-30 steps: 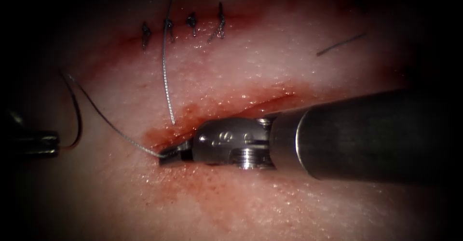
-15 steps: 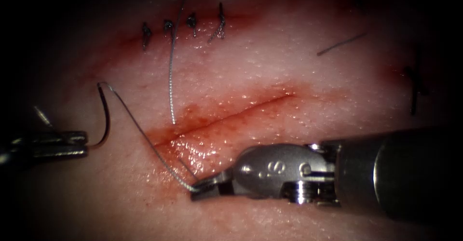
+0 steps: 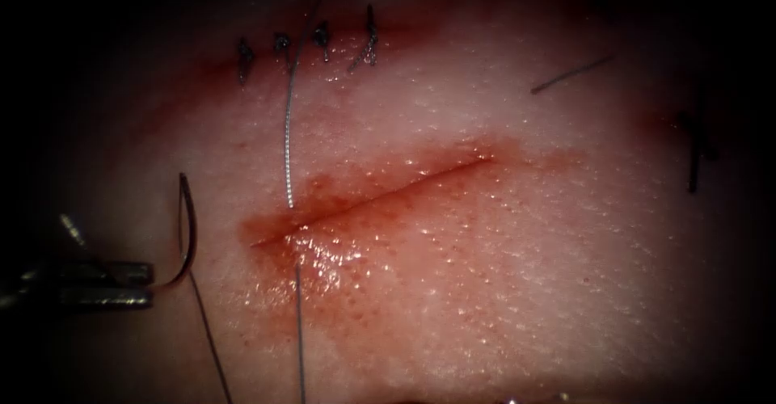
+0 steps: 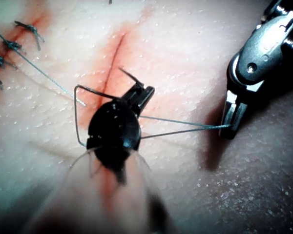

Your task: Wound Closure

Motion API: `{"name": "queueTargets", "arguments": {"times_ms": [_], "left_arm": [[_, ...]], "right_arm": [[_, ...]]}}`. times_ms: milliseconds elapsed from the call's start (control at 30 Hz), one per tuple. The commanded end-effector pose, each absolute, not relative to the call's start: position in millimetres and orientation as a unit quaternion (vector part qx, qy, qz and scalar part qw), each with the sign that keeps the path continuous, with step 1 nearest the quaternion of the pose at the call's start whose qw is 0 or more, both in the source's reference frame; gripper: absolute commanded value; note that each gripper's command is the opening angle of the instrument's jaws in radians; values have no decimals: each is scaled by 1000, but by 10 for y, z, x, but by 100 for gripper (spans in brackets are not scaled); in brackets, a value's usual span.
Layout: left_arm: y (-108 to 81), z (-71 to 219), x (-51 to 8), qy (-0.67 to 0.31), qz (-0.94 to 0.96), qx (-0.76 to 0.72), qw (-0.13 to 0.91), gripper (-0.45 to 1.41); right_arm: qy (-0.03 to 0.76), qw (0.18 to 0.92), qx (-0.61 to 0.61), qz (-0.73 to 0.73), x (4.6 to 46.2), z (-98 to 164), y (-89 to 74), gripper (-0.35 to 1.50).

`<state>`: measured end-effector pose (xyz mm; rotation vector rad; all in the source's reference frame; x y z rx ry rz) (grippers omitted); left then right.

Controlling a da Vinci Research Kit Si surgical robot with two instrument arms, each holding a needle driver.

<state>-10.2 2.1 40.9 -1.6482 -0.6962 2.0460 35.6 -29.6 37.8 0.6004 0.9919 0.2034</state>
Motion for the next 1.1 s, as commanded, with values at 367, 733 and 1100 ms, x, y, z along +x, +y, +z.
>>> {"name": "queueTargets", "arguments": {"times_ms": [367, 733, 1100], "left_arm": [[38, 421, -58, -189, 779, -536, 265, -45], [34, 436, -69, -175, 790, -523, 270, -45], [32, 439, -72, -178, 791, -523, 264, -45]], "right_arm": [[494, 836, 215, 109, 334, 416, -235, 111], [462, 863, 172, 106, 344, 499, -210, 101], [453, 868, 165, 123, 369, 540, -198, 57]]}}
